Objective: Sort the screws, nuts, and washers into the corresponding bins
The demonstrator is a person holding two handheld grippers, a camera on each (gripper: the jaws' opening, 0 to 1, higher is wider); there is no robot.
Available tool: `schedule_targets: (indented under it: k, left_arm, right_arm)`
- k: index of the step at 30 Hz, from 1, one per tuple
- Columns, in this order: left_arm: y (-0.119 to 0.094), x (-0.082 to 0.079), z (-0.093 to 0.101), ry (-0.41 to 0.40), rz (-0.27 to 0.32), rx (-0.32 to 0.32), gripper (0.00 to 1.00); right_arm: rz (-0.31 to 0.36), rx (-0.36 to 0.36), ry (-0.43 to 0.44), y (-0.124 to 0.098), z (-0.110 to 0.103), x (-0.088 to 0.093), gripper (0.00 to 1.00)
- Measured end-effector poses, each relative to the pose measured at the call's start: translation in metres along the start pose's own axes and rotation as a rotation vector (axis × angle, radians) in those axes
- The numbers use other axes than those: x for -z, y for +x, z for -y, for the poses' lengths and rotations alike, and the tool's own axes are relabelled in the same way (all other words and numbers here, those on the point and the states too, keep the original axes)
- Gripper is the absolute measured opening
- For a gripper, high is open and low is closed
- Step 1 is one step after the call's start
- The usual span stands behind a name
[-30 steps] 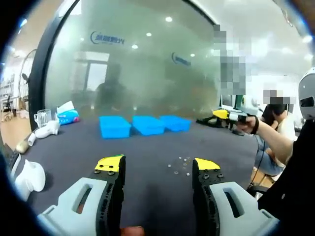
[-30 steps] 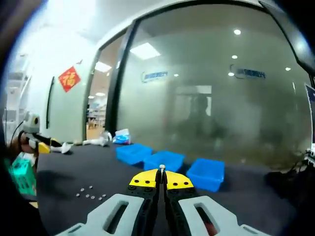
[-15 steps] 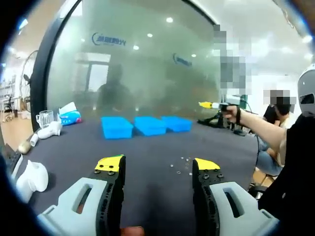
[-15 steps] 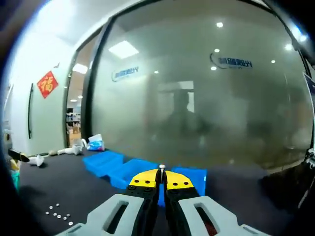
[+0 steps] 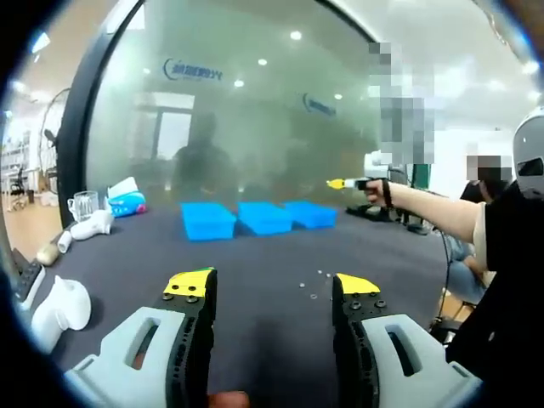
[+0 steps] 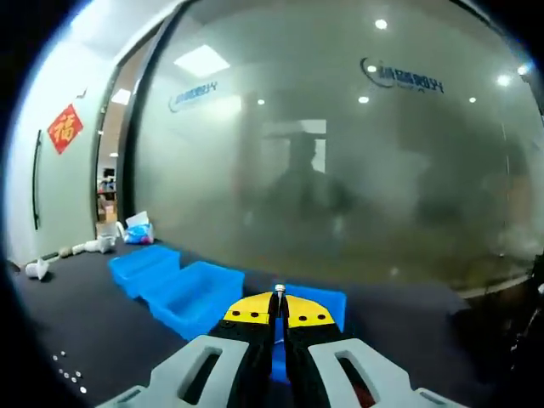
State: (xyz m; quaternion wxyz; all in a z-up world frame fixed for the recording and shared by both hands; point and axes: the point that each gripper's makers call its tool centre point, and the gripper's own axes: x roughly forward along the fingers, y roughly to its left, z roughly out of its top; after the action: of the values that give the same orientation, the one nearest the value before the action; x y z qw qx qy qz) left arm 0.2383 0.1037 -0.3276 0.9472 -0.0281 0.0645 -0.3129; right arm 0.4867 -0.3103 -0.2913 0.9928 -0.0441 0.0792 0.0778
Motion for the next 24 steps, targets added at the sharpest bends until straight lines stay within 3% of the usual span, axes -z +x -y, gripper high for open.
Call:
schedule_targets:
  k: [7,10,14,19,22,24]
  left_arm:
    - [0.0,0.0,0.002,0.001,-0.002,0.001,0.53]
    - [0.0,0.0,0.001,0.002,-0.003,-0.002,0.53]
    - [-0.001,0.0,0.0,0.002,-0.001,-0.005,0.53]
    - [0.0,0.002,0.0,0.0,-0.004,-0.005,0.53]
    - [-0.001,0.002,-0.001,0.0,-0.004,-0.008,0.53]
    - [-0.001,0.002,-0.002,-0.002,-0.002,-0.011,0.53]
  right_arm:
    - [-0.105,0.01,-0.073,0.018,-0.001,0.017,0.01]
    - [-0.145,0.02,-0.156,0.023,-0.001,0.024,0.01]
    - [-0.178,-0.016,-0.106,0.029,-0.007,0.032,0.01]
    - [-0.162,-0.013,-0.05,0.033,-0.007,0.031,0.06]
    - [-0.114,-0.038,-0.06,0.032,-0.013,0.023,0.25]
    - [-0.095,-0.054,-0.057,0.029,-0.018,0.02,0.26]
